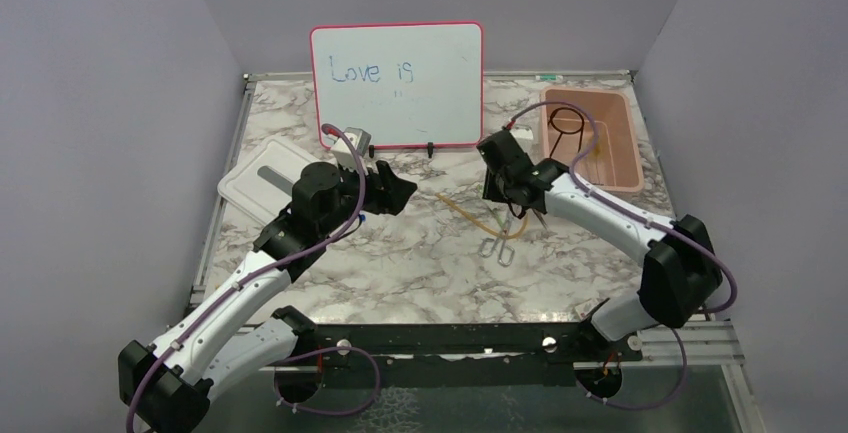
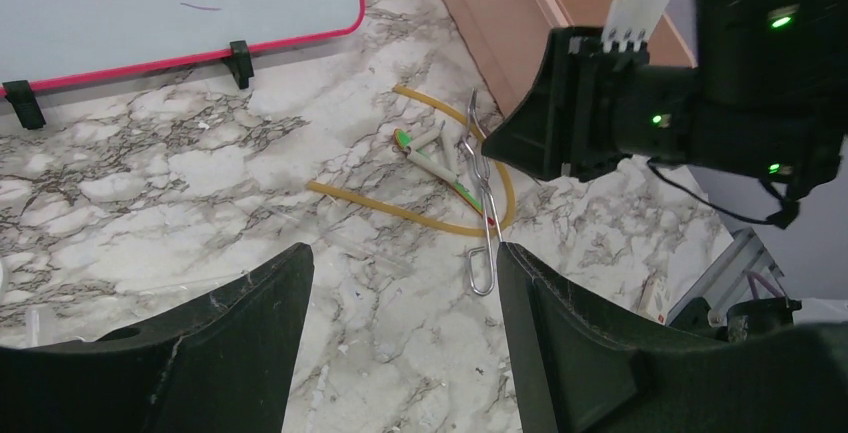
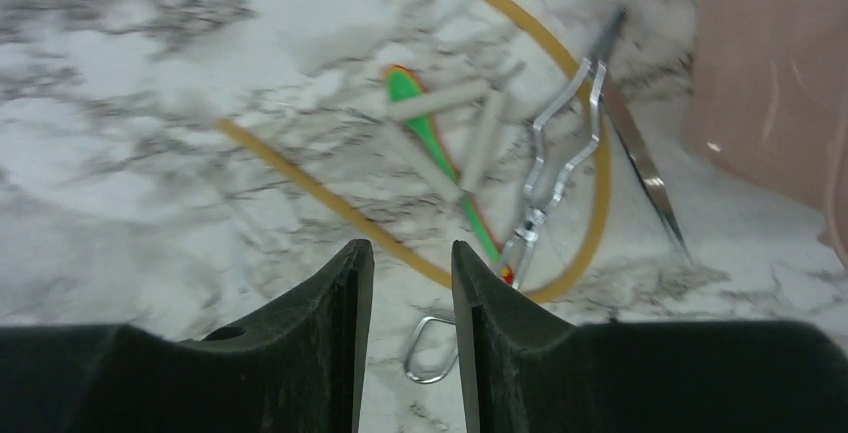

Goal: Organize the chemistry lab equipment

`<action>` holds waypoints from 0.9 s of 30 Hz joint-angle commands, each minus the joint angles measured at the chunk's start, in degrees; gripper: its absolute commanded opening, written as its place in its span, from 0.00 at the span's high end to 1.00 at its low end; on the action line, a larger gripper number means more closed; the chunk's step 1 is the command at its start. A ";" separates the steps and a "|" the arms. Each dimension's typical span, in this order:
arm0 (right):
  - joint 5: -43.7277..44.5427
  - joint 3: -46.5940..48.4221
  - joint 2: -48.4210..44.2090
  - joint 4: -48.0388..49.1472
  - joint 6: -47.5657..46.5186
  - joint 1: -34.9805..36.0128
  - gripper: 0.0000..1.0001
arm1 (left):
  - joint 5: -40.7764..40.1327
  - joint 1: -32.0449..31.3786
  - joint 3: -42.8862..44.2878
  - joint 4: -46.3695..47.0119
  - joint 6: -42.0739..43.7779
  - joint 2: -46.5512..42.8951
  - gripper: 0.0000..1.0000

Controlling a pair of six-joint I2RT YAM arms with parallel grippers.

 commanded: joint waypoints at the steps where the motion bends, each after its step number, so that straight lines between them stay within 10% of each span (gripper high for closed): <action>1: 15.88 -3.08 3.08 -8.43 15.57 -0.13 0.63 | -0.42 0.44 -0.81 1.32 0.14 -1.12 0.30; 22: 14.51 -8.48 18.58 0.20 26.63 -2.68 0.63 | -0.29 0.44 -1.19 1.43 0.11 -0.41 0.30; 27: 12.71 -10.58 19.00 2.13 27.84 -3.76 0.78 | -0.46 0.44 -1.18 1.32 0.06 -0.29 0.30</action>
